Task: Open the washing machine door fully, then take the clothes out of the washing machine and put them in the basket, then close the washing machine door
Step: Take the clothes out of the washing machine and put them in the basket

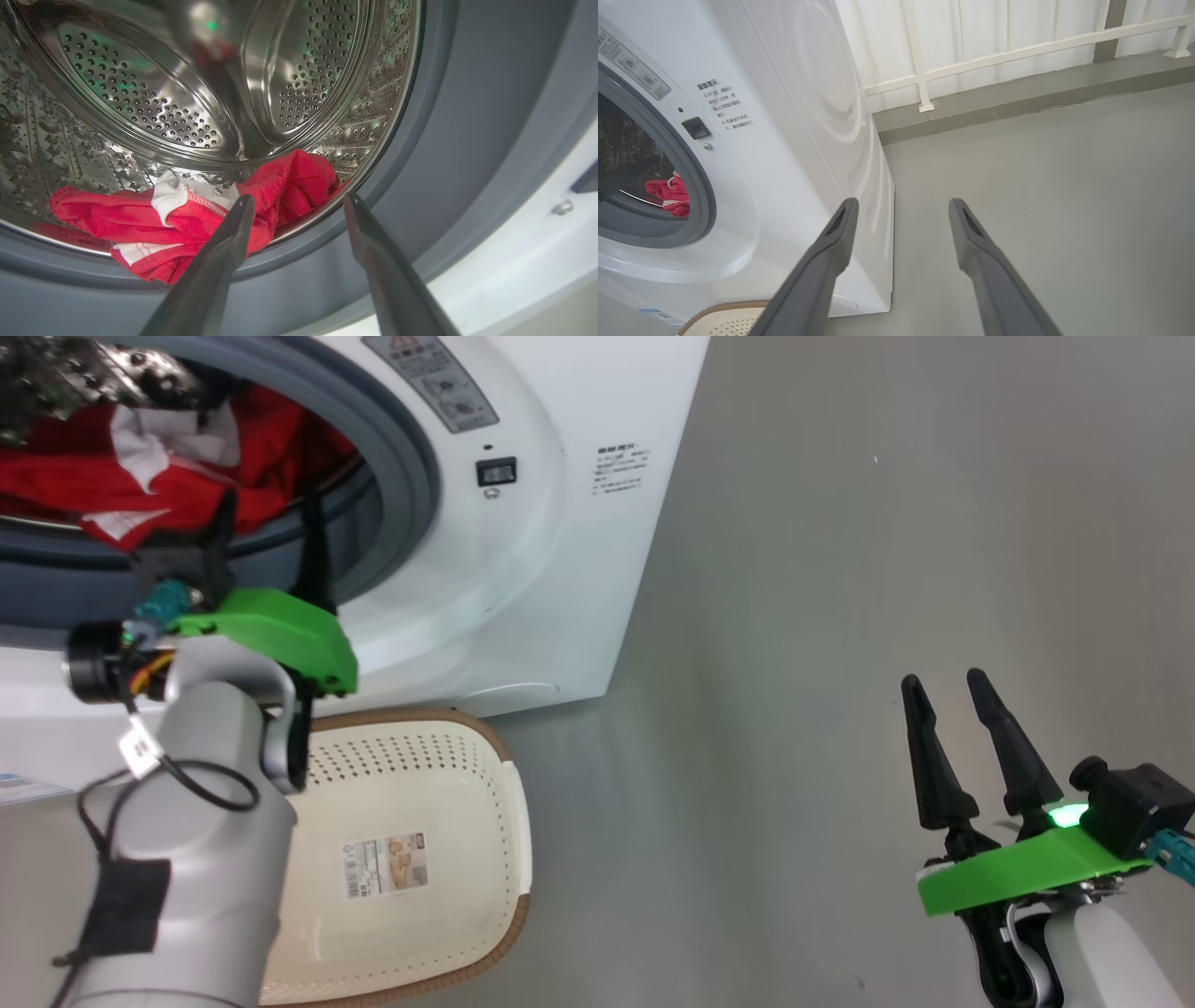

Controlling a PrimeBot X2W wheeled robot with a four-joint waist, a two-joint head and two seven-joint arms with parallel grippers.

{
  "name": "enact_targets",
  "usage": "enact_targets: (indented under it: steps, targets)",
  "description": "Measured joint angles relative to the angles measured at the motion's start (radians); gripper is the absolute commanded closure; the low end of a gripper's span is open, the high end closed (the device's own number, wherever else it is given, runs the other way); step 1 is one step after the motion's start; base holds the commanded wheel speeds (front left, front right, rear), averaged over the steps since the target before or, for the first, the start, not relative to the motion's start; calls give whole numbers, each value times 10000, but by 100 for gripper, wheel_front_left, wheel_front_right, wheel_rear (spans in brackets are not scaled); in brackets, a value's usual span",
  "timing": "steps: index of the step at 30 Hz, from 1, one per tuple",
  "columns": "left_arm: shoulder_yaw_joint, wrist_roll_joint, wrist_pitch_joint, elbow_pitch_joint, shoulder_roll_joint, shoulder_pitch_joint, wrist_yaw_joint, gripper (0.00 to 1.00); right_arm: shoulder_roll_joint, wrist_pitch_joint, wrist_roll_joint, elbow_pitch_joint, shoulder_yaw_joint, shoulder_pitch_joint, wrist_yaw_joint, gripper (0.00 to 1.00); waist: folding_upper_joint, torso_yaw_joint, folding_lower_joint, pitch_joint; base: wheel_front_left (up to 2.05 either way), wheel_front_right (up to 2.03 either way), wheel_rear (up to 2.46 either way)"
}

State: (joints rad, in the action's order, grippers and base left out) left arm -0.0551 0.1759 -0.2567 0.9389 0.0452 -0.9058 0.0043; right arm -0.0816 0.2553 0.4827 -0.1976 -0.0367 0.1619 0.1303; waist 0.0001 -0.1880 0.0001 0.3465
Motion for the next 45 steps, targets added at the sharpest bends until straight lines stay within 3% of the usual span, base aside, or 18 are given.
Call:
enact_targets:
  steps: [17, 36, 45]
  targets:
    - [512, -12, 0, 1613, 993, -1494, 489, 0, 125, 0, 25, 58, -94, 649, 0, 0, 0, -513, 0, 867, 0, 0, 0]
    - [671, -10, 0, 2773, 1718, -2671, 1020, 0, 148, 0, 100, 96, -453, 1084, 0, 0, 0, -1033, -1, 1515, 0, 0, 0]
    - [571, -10, 0, 3333, 1923, -2879, 1022, 0, 150, 0, 102, 98, -625, 1098, 0, 0, 0, -1228, 0, 1688, 0, 0, 0]
